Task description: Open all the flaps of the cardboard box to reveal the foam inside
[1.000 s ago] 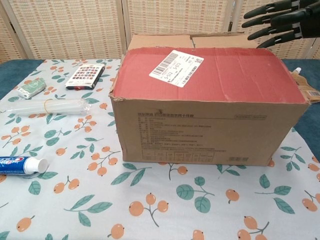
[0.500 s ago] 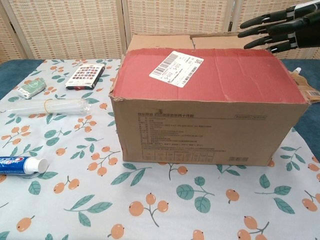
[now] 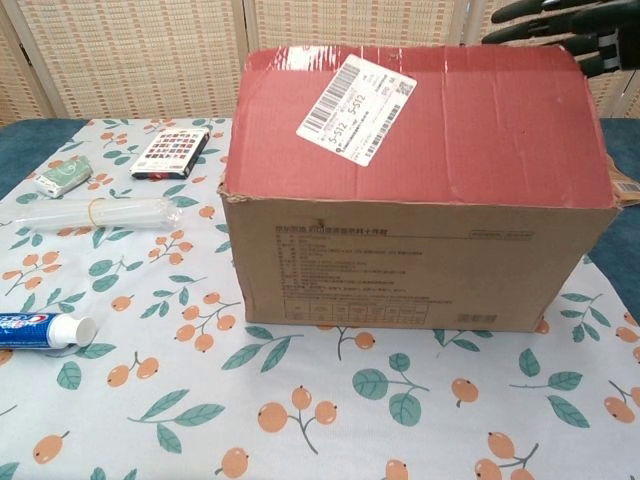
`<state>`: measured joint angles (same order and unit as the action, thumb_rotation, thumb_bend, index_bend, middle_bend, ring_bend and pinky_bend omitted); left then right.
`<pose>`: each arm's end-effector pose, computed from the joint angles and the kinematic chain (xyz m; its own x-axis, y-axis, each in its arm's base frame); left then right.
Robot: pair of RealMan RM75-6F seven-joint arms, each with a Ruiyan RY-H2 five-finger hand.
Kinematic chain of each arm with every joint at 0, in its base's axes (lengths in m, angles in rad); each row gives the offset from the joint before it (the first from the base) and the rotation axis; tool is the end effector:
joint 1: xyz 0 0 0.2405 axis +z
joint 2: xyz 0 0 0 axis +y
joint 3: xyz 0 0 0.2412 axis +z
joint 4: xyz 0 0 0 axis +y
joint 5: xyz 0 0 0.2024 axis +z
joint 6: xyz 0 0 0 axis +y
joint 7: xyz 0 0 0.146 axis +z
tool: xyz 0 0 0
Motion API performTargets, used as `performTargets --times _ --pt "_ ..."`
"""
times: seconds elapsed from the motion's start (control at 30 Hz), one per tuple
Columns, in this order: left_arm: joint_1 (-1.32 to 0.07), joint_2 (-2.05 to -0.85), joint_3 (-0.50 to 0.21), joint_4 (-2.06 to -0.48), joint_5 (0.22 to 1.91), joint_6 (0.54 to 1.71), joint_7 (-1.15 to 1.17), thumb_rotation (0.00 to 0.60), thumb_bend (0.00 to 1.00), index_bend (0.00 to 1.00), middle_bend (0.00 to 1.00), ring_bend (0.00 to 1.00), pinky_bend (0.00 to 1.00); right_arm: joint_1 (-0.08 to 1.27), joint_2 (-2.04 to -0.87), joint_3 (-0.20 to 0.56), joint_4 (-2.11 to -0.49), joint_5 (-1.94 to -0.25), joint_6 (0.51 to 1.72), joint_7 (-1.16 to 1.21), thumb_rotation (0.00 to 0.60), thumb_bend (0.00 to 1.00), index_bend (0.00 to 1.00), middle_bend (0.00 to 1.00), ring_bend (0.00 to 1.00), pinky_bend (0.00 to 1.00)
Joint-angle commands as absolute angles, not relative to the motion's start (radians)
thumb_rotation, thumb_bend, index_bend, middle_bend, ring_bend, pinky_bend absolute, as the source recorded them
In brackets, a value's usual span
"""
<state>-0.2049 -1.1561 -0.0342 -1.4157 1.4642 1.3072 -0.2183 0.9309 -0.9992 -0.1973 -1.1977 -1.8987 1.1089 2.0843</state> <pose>-0.3234 0.2185 0.1478 0.3409 0.1300 0.9311 0.9400 -0.0341 -0.3394 -0.1862 -0.3666 0.1641 -0.4856 -0.7453 0.4569 -0.7669 0.1122 -0.6319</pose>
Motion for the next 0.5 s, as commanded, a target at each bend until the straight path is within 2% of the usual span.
performTargets --times 0.03,0.5 --pt "-0.207 -1.163 -0.034 -1.420 1.462 1.305 -0.198 0.600 0.56 0.00 0.00 0.00 0.00 0.924 -0.933 -0.215 -1.272 -1.907 1.155 2.038 0.600 0.38 0.17 0.07 0.11 0.30" --pt "-0.205 -1.179 -0.032 -1.446 1.458 1.315 -0.104 0.600 0.56 0.00 0.00 0.00 0.00 0.869 -0.677 -0.274 -1.602 -1.949 1.226 1.768 0.600 0.38 0.17 0.06 0.09 0.30"
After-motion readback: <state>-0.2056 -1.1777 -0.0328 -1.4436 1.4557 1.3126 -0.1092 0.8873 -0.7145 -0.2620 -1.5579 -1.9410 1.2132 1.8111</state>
